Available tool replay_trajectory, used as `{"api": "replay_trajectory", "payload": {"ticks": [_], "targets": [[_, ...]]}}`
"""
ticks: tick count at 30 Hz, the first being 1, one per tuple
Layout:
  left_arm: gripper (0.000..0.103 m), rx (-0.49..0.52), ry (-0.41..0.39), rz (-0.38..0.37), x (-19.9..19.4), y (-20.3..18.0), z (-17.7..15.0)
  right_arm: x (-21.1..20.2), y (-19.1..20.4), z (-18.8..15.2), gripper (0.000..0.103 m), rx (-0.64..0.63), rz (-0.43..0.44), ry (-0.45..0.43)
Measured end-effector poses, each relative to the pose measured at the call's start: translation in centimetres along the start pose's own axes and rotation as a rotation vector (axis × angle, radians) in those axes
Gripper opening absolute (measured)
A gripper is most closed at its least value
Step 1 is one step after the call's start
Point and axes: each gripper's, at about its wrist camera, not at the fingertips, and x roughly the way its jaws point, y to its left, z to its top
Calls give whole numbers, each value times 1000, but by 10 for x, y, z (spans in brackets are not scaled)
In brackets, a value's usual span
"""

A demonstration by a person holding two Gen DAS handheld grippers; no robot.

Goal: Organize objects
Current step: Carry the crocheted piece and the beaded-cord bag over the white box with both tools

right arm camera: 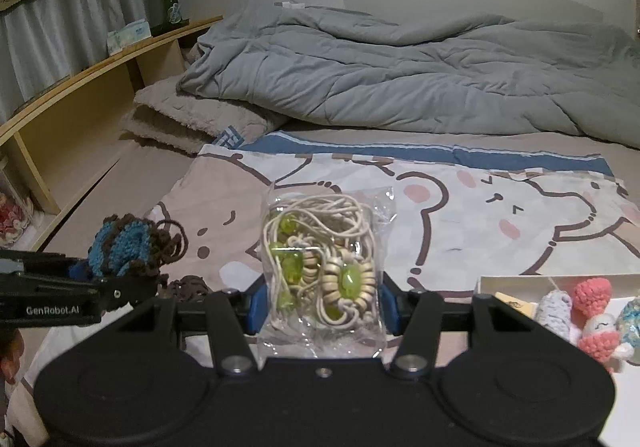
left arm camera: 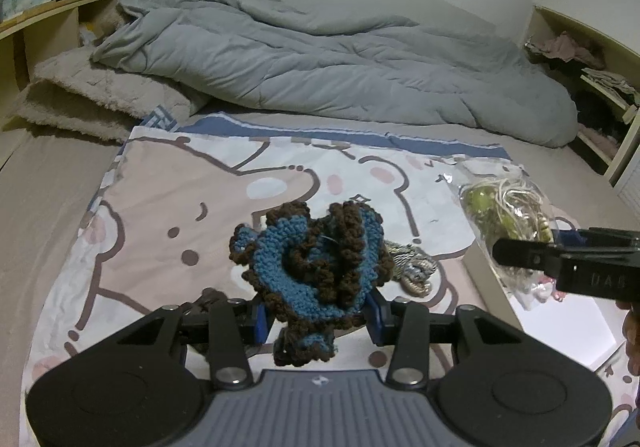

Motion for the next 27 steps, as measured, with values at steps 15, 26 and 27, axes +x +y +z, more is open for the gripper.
{"api": "replay_trajectory", "payload": {"ticks": [15,26,27], "targets": [[46,54,-7,-62,20,-63,12,-29,-52,-7,55,37,-50,-22],[46,126,2,-147,42,-133,16,-60,-115,-21,55,93,-131,-45],[46,131,2,-156,44,-139,17,-62,-120,-22,55,97,-137,-46]]}}
